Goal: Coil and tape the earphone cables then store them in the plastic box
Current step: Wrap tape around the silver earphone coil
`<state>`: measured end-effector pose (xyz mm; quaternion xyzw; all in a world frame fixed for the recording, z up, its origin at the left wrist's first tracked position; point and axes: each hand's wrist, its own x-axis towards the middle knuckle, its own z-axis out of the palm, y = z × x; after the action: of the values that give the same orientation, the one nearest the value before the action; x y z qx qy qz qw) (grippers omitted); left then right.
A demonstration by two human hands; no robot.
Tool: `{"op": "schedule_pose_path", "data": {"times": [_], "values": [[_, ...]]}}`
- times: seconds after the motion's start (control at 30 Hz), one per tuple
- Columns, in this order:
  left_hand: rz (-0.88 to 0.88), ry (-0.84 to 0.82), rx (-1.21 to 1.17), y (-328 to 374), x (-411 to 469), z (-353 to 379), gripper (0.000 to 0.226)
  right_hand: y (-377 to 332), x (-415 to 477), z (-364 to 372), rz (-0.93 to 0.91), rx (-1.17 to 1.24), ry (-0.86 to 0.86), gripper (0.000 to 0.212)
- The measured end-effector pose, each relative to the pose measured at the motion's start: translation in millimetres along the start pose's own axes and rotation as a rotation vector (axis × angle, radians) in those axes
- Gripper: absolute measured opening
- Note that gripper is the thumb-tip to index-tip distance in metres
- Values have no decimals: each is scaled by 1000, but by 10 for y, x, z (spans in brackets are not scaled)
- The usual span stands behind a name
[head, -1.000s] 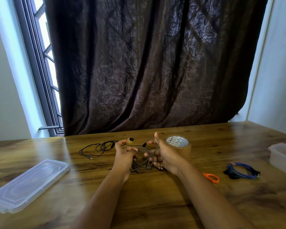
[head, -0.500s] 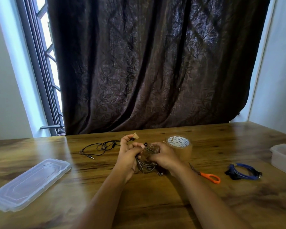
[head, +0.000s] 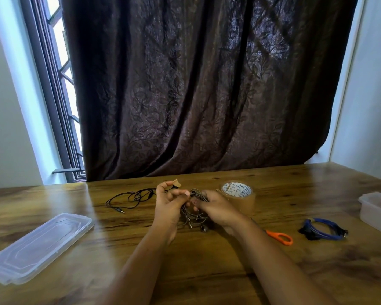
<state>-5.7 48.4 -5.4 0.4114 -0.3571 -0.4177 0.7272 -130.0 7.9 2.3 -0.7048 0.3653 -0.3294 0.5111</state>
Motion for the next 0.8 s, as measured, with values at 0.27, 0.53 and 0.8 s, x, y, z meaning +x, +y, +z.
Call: {"op": "schedule_pose_path", "data": {"times": [0.27,0.53,0.8], "values": [[60,127,74,-28,76,-52,36,-83,-7,106,31,296,-10,13],[105,133,71,-12,55,-19,42,-158,27,140,-37,383,182,11],[105,106,32,-10,64,-59,49,-114,0,76,-32,183,120,33]]}}
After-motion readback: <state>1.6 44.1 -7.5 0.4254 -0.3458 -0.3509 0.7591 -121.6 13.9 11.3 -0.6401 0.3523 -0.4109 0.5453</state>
